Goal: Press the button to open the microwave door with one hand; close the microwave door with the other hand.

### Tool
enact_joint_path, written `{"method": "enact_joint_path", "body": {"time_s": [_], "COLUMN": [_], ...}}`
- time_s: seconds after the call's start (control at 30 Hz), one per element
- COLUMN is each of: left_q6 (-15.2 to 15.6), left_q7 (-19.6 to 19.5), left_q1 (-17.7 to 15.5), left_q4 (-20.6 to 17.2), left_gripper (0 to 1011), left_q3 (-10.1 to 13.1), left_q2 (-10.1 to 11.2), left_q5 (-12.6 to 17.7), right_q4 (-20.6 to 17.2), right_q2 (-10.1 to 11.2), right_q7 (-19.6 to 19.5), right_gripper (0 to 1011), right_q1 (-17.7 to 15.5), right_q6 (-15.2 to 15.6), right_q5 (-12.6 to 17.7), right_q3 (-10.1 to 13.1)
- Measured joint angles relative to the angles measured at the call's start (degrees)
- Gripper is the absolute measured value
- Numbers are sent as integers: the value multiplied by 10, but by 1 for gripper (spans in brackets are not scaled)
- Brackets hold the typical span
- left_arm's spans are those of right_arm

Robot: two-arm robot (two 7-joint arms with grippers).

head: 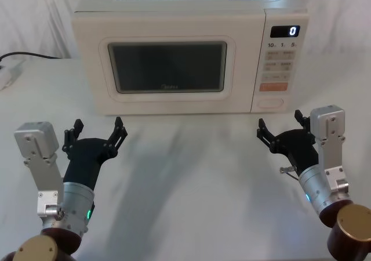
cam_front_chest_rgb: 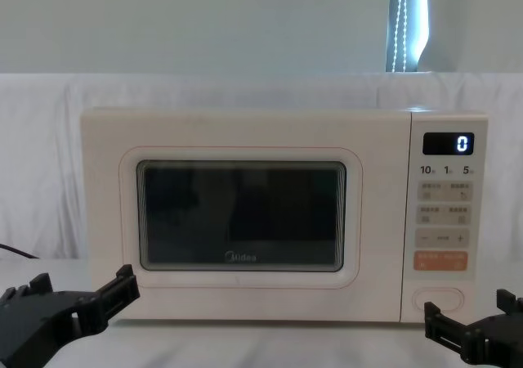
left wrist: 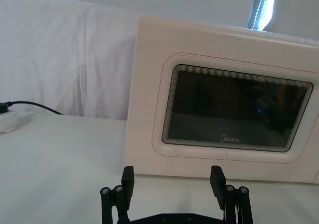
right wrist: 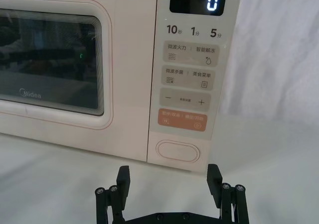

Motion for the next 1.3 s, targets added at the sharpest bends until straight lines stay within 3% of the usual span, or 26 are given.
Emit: {"method": "enact_joint_path", "body": {"time_s": [1.3], "left_q6": [0], "left_q7": [0], "left_q1": [0], "left_q4": [0], "left_gripper": [1001], "left_q3": [0], "left_q2": [0], "left_q5": [0], "right_q4": [0], "right_q2": [0], "right_q7": [0], "right_gripper": [1002], "right_q1": [0], "right_q6": [0], "right_q5": [0], "right_q3": [0]}}
